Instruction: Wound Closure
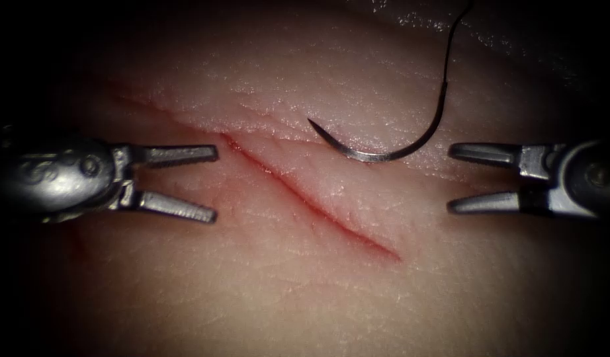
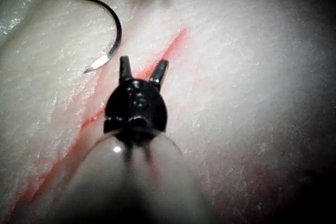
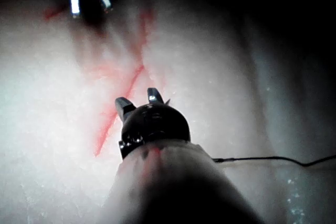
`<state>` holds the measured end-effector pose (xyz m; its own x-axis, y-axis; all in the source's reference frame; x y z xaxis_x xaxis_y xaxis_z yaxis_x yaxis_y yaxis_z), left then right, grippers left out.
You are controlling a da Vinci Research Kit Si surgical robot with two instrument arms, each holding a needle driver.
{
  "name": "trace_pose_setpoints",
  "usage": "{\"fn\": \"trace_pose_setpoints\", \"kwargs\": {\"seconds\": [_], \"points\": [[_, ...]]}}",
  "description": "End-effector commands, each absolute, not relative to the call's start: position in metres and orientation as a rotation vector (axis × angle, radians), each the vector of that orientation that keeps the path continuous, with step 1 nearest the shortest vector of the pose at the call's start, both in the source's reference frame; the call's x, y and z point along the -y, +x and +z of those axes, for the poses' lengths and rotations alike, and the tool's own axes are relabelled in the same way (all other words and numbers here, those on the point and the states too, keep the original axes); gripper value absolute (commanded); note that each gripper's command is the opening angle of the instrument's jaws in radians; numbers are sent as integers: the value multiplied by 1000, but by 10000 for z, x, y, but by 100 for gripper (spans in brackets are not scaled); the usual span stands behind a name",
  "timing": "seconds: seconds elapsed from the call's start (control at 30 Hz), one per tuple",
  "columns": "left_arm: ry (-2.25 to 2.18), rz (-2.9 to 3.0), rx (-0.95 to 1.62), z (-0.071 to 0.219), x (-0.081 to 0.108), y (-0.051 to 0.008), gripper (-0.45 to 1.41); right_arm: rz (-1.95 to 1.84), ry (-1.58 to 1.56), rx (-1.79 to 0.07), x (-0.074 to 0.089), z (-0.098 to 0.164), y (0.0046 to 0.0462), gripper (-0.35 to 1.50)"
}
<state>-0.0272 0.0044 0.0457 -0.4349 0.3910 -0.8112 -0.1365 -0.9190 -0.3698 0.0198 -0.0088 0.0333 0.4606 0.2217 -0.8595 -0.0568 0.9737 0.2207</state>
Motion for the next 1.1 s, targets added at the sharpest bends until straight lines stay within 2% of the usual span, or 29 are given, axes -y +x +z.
{"fn": "trace_pose_setpoints", "kwargs": {"seconds": [0.03, 0.17, 0.43, 0.7, 1.1], "points": [[-1452, 2397, 361, 462, -41, -277, 41, 171, 169, -1082, 87, 335, 206, 31], [-1452, 2397, 361, 462, -41, -278, 43, 173, 167, -1081, 87, 335, 207, 38], [-1450, 2393, 368, 459, -47, -280, 58, 169, 173, -1085, 90, 333, 207, 40], [-1326, 2433, 281, 451, -62, -294, 65, 168, 177, -1086, 90, 331, 207, 42], [-1081, 2569, 158, 448, -96, -332, 56, 166, 178, -1087, 102, 327, 207, 48]]}}
